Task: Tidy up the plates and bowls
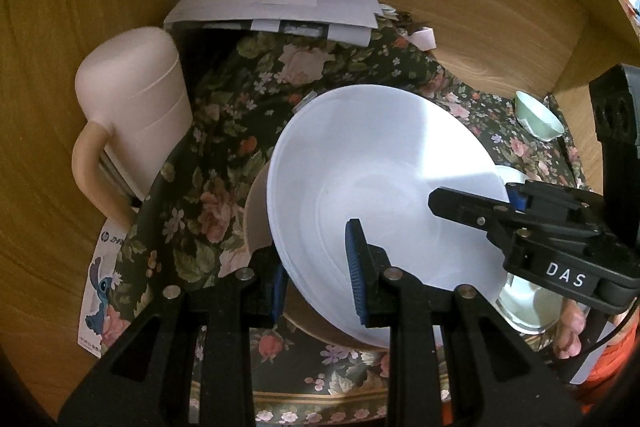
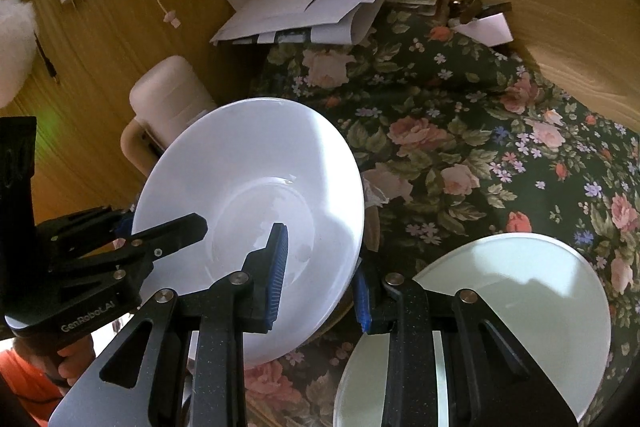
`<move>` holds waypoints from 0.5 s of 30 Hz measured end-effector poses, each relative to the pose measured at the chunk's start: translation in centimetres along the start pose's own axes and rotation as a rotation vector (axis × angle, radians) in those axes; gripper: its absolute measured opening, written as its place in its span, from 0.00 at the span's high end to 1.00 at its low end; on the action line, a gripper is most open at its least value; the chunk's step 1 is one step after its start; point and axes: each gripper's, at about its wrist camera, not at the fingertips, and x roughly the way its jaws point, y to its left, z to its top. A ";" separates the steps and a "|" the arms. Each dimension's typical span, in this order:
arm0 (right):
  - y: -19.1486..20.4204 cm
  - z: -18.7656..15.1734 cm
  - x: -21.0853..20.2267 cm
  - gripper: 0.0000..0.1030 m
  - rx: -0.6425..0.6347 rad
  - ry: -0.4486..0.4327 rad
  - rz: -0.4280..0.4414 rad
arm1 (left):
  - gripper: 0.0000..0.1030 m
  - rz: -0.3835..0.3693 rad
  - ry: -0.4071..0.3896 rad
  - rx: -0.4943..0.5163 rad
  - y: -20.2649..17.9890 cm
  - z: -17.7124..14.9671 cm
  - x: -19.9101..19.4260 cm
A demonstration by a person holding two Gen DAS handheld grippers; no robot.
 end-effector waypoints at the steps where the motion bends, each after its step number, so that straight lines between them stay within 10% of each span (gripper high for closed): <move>1: 0.1 0.0 0.2 0.74 -0.007 0.005 -0.003 | 0.74 0.001 0.002 -0.003 0.1 -0.1 0.1; 15: -0.1 0.2 0.5 0.72 -0.007 0.002 -0.028 | 0.74 0.029 0.015 -0.011 1.0 0.0 1.3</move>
